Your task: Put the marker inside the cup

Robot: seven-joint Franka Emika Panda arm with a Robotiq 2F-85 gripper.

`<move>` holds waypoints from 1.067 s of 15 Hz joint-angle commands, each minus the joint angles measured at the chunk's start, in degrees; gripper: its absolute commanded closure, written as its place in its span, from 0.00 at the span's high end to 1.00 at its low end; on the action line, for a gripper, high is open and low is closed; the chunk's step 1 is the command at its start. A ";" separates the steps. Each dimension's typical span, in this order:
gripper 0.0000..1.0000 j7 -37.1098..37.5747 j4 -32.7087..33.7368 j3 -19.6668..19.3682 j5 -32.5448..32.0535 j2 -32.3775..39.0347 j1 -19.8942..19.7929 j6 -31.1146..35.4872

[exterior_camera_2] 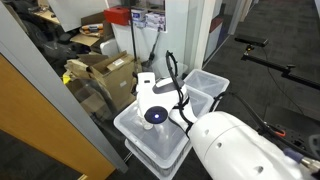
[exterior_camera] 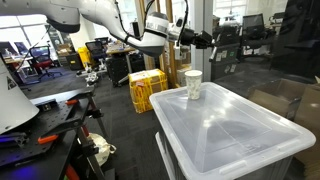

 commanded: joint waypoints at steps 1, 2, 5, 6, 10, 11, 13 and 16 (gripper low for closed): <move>0.05 2.56 4.27 0.58 -3.74 0.00 -2.04 -2.44; 0.05 2.43 5.19 0.98 -4.01 0.00 -2.52 -2.81; 0.05 2.64 7.55 1.79 -5.16 0.02 -3.65 -3.46; 0.05 2.63 8.39 2.08 -5.56 0.03 -4.09 -3.46; 0.05 4.91 11.13 2.41 -8.37 0.04 -5.18 -3.65; 0.05 5.50 11.62 2.38 -9.11 0.05 -5.30 -3.71; 0.05 6.80 12.47 2.44 -10.26 0.05 -5.43 -3.90; 0.05 8.68 12.80 2.56 -11.41 0.06 -5.05 -4.38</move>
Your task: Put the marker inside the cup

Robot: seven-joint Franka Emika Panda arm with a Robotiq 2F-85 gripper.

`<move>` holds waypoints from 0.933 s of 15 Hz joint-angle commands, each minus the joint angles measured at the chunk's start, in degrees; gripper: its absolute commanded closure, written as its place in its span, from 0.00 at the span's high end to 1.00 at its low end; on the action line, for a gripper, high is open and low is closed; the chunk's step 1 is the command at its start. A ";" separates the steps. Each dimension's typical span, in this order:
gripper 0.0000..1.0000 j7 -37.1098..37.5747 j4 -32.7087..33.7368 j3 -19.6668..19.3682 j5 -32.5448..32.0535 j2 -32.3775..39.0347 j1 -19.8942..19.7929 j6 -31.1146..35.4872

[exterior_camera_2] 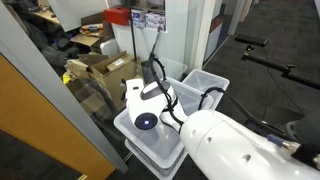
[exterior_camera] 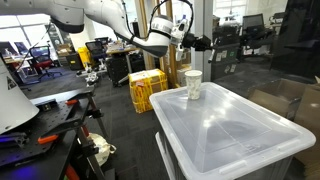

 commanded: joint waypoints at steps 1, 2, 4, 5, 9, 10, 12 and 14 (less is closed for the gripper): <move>0.05 3.99 1.67 0.13 -3.24 0.00 -0.20 -2.33; 0.05 4.79 1.64 0.23 -3.65 0.00 -0.07 -2.56; 0.05 5.62 1.51 0.54 -3.75 0.00 0.10 -2.99; 0.05 5.95 1.47 0.65 -3.82 0.01 0.17 -3.25; 0.05 7.49 0.63 0.68 -4.29 0.03 1.01 -3.54; 0.05 8.03 0.45 0.64 -4.58 0.06 1.32 -3.42; 0.05 9.26 0.23 0.49 -5.89 0.07 2.05 -3.42; 0.05 10.82 0.07 0.53 -7.48 0.07 2.73 -3.44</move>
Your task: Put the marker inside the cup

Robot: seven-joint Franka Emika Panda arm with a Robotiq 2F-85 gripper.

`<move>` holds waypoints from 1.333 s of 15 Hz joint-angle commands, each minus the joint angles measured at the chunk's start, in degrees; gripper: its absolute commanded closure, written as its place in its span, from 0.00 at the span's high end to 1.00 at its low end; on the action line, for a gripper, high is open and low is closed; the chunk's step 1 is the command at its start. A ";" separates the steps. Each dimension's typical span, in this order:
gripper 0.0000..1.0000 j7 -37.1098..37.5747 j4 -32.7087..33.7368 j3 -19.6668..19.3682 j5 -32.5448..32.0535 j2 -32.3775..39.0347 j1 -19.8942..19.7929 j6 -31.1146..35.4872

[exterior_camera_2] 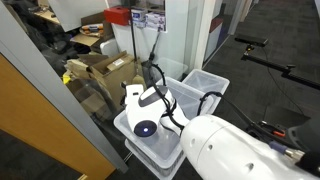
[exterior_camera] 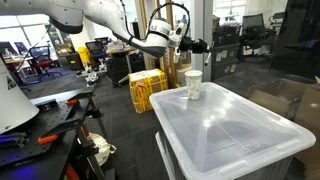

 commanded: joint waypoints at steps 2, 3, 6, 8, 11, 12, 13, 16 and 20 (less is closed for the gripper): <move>0.05 5.68 -0.87 -0.61 -4.96 0.00 2.53 -1.98; 0.05 6.69 -1.04 -0.66 -5.70 0.00 2.97 -2.15; 0.05 9.25 -1.71 -0.64 -7.26 0.01 4.09 -3.01; 0.05 10.50 -2.26 -0.67 -7.95 0.01 4.90 -3.51; 0.05 12.02 -3.60 -0.81 -8.45 0.01 6.20 -3.84; 0.05 12.72 -4.02 -0.86 -8.63 0.01 6.61 -4.04; 0.05 13.06 -4.51 -0.86 -8.58 0.01 6.99 -4.11; 0.05 14.47 -6.03 -1.00 -8.65 0.01 8.18 -4.15; 0.05 16.52 -7.36 -1.03 -9.37 0.01 9.20 -4.30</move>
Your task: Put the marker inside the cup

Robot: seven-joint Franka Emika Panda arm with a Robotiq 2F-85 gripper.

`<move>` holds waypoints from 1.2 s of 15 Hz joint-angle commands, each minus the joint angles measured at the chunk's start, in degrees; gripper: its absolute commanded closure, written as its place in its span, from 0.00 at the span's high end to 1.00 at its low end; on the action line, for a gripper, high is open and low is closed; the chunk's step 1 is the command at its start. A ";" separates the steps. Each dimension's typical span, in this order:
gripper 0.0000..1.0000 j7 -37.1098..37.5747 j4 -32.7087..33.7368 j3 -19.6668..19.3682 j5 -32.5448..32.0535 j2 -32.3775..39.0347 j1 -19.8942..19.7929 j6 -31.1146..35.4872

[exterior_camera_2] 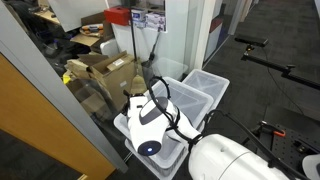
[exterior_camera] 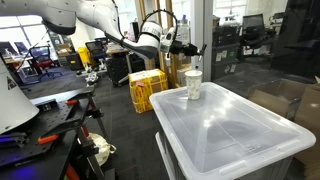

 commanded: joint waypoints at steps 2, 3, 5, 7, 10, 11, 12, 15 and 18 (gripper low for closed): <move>0.05 5.59 -2.42 -1.08 -3.74 0.00 2.31 -1.36; 0.05 6.41 -2.57 -1.06 -4.31 0.00 2.41 -1.33; 0.05 8.09 -2.70 -0.97 -5.33 0.00 2.45 -1.35; 0.05 9.64 -2.64 -0.85 -6.45 0.00 2.36 -1.36; 0.05 12.73 -2.82 -0.96 -8.44 0.00 2.59 -1.48; 0.05 13.77 -2.86 -0.92 -9.09 0.00 2.63 -1.60; 0.05 14.82 -2.95 -0.93 -9.68 0.00 2.71 -1.58; 0.05 17.79 -2.96 -0.81 -11.56 0.00 2.83 -1.69; 0.05 19.80 -3.20 -0.68 -12.63 0.00 3.06 -1.97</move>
